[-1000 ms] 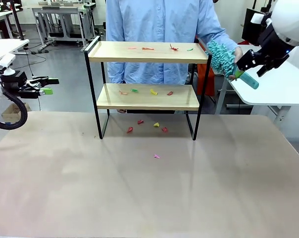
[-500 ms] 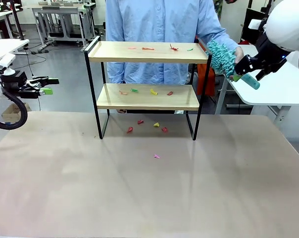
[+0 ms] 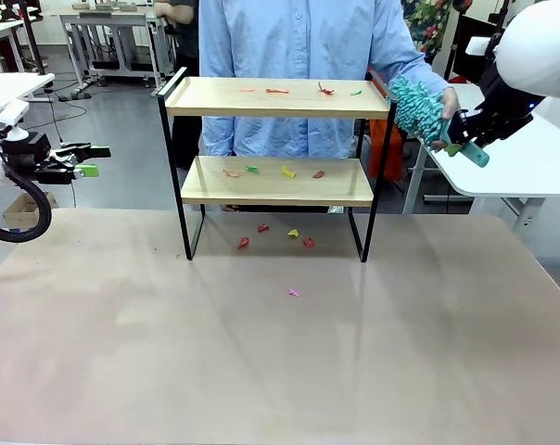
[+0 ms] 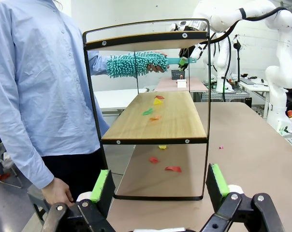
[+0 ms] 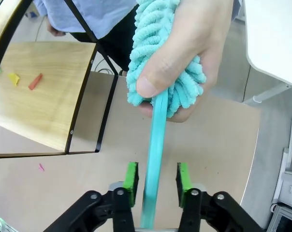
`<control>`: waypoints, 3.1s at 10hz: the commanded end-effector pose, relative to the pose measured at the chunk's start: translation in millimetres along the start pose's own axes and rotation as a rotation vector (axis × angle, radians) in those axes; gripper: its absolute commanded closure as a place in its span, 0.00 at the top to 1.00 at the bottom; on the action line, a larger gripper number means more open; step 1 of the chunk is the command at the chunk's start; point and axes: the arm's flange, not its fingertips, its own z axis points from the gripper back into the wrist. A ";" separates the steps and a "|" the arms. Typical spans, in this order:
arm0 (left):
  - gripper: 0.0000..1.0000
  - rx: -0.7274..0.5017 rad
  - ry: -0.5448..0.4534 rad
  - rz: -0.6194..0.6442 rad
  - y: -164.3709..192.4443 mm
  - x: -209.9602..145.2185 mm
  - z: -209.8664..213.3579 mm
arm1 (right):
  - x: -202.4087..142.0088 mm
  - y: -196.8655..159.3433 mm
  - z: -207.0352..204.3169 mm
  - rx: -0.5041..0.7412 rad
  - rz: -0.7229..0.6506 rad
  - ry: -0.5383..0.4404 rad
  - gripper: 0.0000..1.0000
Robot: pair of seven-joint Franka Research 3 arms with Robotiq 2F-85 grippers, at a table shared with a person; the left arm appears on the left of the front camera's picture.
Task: Clean the shelf.
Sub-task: Pick up the Duster handed by the human, then clean the specific section of the Shelf indicated by the human with the Duster.
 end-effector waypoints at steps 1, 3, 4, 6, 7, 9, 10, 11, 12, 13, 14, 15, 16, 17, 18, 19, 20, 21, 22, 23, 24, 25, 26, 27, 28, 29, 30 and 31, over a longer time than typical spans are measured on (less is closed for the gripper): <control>1.00 0.003 0.005 -0.003 0.1 1.8 0.2 | -4.1 3.5 6.8 -0.031 -0.024 0.010 0.00; 1.00 0.003 0.005 -0.003 0.1 1.8 0.2 | -5.0 2.6 8.3 -0.038 -0.029 0.003 0.00; 1.00 0.003 0.005 -0.003 0.1 1.8 0.2 | -5.4 3.8 8.9 -0.037 -0.023 0.004 0.00; 1.00 0.003 0.005 -0.003 0.1 1.8 0.2 | -4.3 1.6 8.1 -0.051 -0.039 0.010 0.00; 1.00 0.003 0.005 -0.003 0.1 1.8 0.2 | -5.3 0.1 7.0 -0.060 -0.053 0.013 0.00; 1.00 0.003 0.005 -0.003 0.1 1.8 0.2 | -4.2 -6.7 9.1 -0.057 -0.091 -0.091 0.00; 1.00 0.003 0.005 -0.003 0.1 1.8 0.2 | -1.7 -9.9 12.0 0.045 -0.100 -0.219 0.00; 1.00 0.003 0.005 -0.003 0.1 1.8 0.2 | 0.3 -6.2 7.6 -0.025 -0.044 -0.022 0.00; 1.00 0.003 0.005 -0.003 0.1 1.8 0.2 | 0.3 -6.2 7.6 -0.025 -0.044 -0.022 0.00; 1.00 0.003 0.005 -0.003 0.1 1.8 0.2 | 0.3 -6.2 7.6 -0.025 -0.044 -0.022 0.00; 1.00 0.003 0.005 -0.003 0.1 1.8 0.2 | 0.3 -6.2 7.6 -0.025 -0.044 -0.022 0.00; 1.00 0.003 0.005 -0.003 0.1 1.8 0.2 | 0.3 -6.2 7.6 -0.025 -0.044 -0.022 0.00; 1.00 0.003 0.005 -0.003 0.1 1.8 0.2 | 0.3 -6.2 7.6 -0.025 -0.044 -0.022 0.00; 1.00 0.003 0.005 -0.003 0.1 1.8 0.2 | 0.3 -6.2 7.6 -0.025 -0.044 -0.022 0.00; 1.00 0.003 0.005 -0.003 0.1 1.8 0.2 | 0.3 -6.2 7.6 -0.025 -0.044 -0.022 0.00; 1.00 0.003 0.005 -0.003 0.1 1.8 0.2 | 0.3 -6.2 7.6 -0.025 -0.044 -0.022 0.00; 1.00 0.003 0.005 -0.003 0.1 1.8 0.2 | 0.3 -6.2 7.6 -0.025 -0.044 -0.022 0.00; 1.00 0.003 0.005 -0.003 0.1 1.8 0.2 | 0.3 -6.2 7.6 -0.025 -0.044 -0.022 0.00; 1.00 0.003 0.005 -0.003 0.1 1.8 0.2 | 0.3 -6.2 7.6 -0.025 -0.044 -0.022 0.00; 1.00 0.003 0.005 -0.003 0.1 1.8 0.2 | 0.3 -6.2 7.6 -0.025 -0.044 -0.022 0.00; 1.00 0.003 0.005 -0.003 0.1 1.8 0.2 | 0.3 -6.2 7.6 -0.025 -0.044 -0.022 0.00; 1.00 0.003 0.005 -0.003 0.1 1.8 0.2 | -2.2 -5.6 3.5 -0.009 -0.060 -0.017 0.13; 1.00 0.003 0.005 -0.003 0.1 1.8 0.2 | -7.9 -24.4 15.8 0.033 -0.034 0.005 0.13; 1.00 0.003 0.005 -0.003 0.1 1.8 0.2 | -17.1 -42.7 29.9 0.095 0.012 0.052 0.13; 1.00 0.003 0.005 -0.003 0.1 1.8 0.2 | -27.1 -59.3 42.2 0.115 0.088 0.128 0.13; 1.00 0.003 0.005 -0.003 0.1 1.8 0.2 | -39.9 -68.3 53.2 0.099 0.145 0.195 0.13; 1.00 0.003 0.005 -0.003 0.1 1.8 0.2 | -46.8 -73.2 60.9 0.079 0.189 0.238 0.13; 1.00 0.003 0.005 -0.003 0.1 1.8 0.2 | -59.9 -78.9 74.1 0.057 0.266 0.319 0.13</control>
